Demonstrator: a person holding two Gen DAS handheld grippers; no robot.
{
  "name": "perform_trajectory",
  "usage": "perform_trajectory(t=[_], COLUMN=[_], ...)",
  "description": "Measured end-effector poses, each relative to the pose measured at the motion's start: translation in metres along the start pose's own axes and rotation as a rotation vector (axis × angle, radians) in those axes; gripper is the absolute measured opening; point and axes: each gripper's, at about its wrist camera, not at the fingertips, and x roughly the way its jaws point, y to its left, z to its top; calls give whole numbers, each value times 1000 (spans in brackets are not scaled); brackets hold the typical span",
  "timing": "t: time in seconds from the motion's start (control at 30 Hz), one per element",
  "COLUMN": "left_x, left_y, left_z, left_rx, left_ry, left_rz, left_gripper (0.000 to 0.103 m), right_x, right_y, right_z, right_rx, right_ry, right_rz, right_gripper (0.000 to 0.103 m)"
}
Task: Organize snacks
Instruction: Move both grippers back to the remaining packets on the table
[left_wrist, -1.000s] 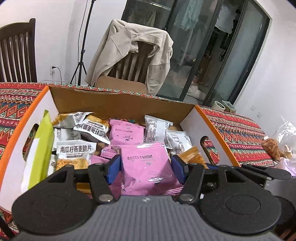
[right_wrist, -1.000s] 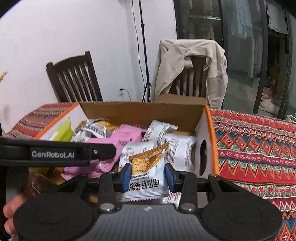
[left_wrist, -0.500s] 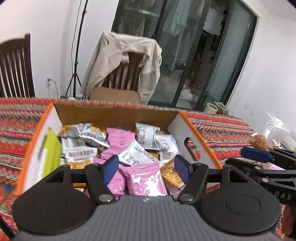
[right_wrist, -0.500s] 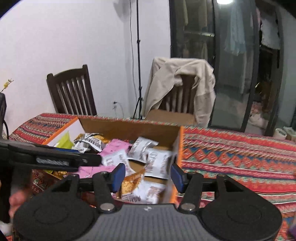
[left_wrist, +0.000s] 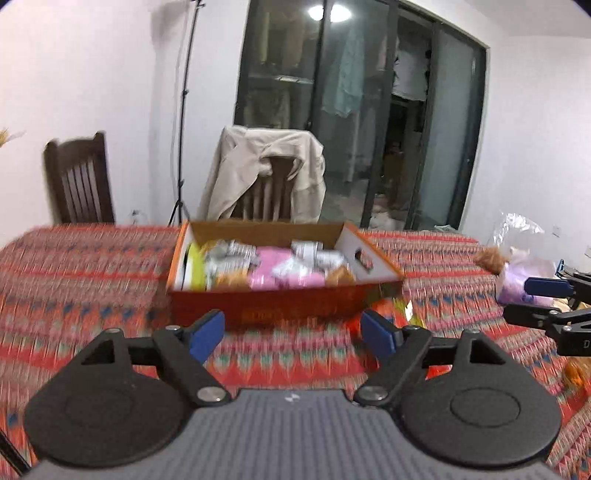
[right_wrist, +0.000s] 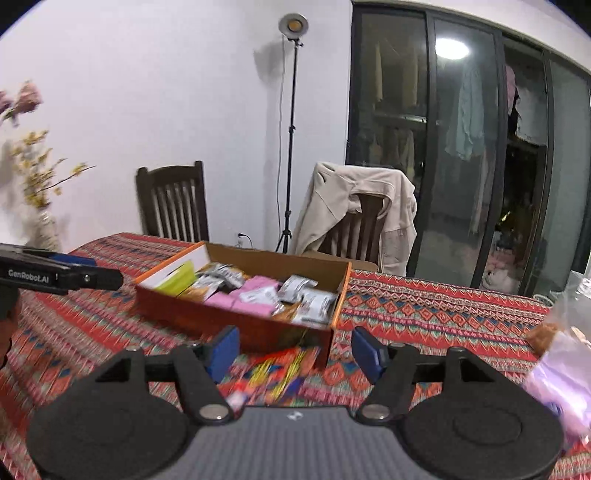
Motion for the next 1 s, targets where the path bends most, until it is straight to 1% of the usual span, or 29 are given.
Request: perform_trajectory(t=[0.07,0.17,0.23,0.37,0.47,0.63,0.77,0.83,0.9,1.0], left_x=[-17,-40,-51,-59,-60,-63,-51,-40,-26,7], left_y=[-4,-9,-15,-21,-22,-23,-28,-33,-39,-52], left_z=[-21,-51,-69,-96,-105,-104,-98,-92,-83,-63], left_rx=[-24,-62,-66,-63,-73,-72,-72,-73,-76,-76], left_ry=[15,26,44,119,140,128,140,144,122,110], left_rz=[0,36,47,51,61,62,37,5,-45,-108], left_gripper=[86,88,89,90,90,90,91,91,91,91], right_x=[-18,-43,-55,-63,-64,-70,-64,-58,-51,-38], right_y=[8,19,23,35,40,42,39,37,35,32], right_z=[-17,-48,-70,-108,-125,-130,-128,-129,-129,-128], right_rx=[6,32,66,89,90,109,116,127,133,132], right_ry=[-1,19,42,113,150,135,132,138,143,150], right_rz=[-9,-8,-9,1,-16,-14,-10,-5,-5,-5], right_gripper=[72,74,74,74,74,74,74,74,74,74])
